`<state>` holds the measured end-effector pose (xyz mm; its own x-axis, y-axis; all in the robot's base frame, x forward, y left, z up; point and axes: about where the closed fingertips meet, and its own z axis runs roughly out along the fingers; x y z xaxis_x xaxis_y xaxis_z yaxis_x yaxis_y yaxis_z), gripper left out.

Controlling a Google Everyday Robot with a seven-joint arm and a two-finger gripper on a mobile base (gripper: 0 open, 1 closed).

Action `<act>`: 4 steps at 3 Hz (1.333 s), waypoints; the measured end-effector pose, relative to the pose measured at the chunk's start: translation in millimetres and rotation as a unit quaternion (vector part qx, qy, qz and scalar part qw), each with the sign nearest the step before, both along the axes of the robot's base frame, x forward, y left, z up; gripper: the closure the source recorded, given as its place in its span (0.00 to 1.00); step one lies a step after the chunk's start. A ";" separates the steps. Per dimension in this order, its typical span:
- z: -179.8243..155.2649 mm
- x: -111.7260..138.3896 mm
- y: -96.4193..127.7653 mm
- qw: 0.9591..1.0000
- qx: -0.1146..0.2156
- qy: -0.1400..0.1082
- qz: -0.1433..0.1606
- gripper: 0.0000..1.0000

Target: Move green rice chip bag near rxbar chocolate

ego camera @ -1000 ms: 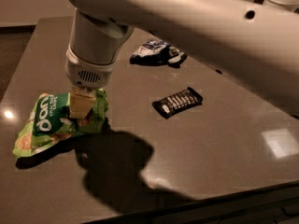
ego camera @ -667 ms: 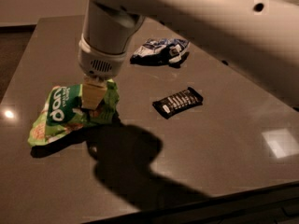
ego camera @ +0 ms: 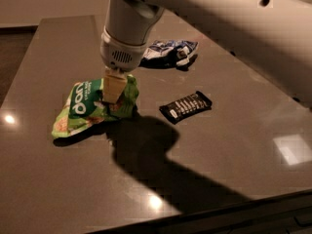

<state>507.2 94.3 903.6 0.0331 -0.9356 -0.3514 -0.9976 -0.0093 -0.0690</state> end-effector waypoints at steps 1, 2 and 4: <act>-0.5 13.6 -13.8 1.000 -0.006 0.002 -0.015 0.85; 3.1 21.9 -30.5 0.999 -0.013 0.000 -0.031 0.62; 5.2 29.7 -56.5 0.998 -0.027 -0.002 -0.057 0.16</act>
Offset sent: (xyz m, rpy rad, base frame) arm 0.0328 -0.0538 0.0076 -0.0457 -0.0020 -0.1068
